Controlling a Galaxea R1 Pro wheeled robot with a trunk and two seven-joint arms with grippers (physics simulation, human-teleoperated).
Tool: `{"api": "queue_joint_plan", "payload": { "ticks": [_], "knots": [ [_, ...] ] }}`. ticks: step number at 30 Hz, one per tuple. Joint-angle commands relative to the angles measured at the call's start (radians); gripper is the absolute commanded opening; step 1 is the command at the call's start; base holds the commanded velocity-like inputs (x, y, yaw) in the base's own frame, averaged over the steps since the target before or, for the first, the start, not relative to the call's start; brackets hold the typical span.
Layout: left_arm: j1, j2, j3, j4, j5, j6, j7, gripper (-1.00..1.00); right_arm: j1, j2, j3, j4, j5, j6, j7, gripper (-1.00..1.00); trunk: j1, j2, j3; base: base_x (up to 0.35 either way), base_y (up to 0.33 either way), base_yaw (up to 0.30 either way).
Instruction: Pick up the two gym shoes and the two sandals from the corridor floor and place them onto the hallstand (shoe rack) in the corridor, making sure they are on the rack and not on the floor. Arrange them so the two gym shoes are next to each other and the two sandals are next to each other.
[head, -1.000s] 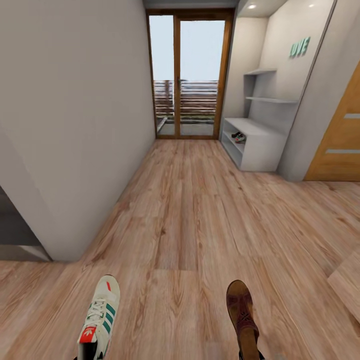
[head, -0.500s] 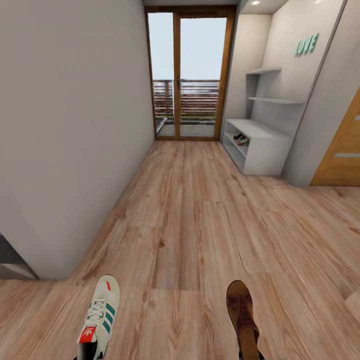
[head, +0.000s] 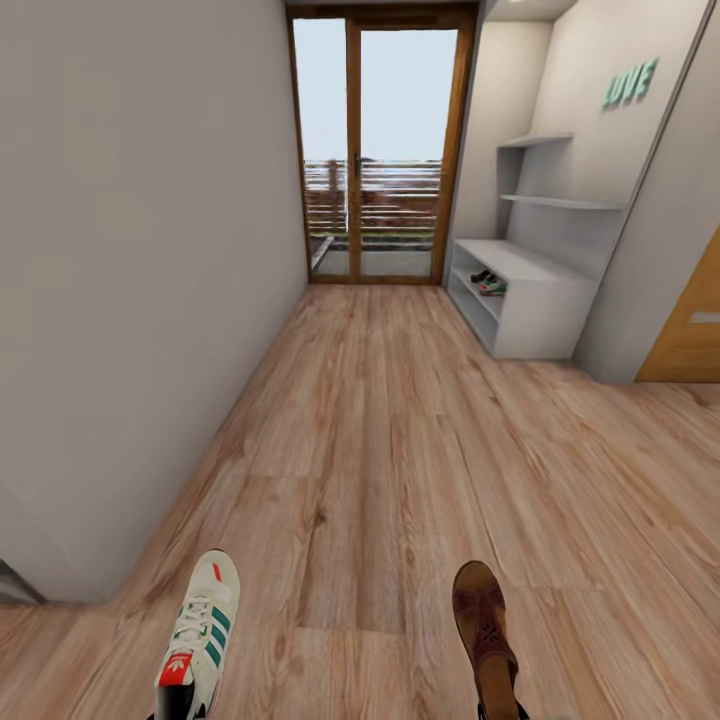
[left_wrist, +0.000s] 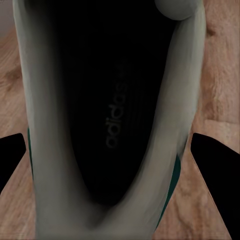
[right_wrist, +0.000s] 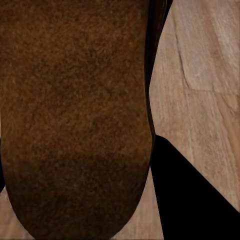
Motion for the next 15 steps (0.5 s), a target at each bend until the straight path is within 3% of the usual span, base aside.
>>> {"api": "queue_joint_plan", "payload": {
  "ticks": [1,15],
  "knots": [
    [-0.001,0.000,0.002,0.001,0.005,-0.002,-0.004,-1.00,-0.001,0.001,-0.005,0.000,0.008,-0.003,-0.001,-1.00,0.000,0.000,-0.001,0.339,0.000,0.000],
    [0.000,0.000,0.002,-0.001,0.005,-0.002,-0.003,-1.00,0.000,0.001,-0.005,0.000,0.008,-0.003,-0.001,-1.00,0.000,0.000,-0.001,0.338,0.000,0.000]
  ]
}}
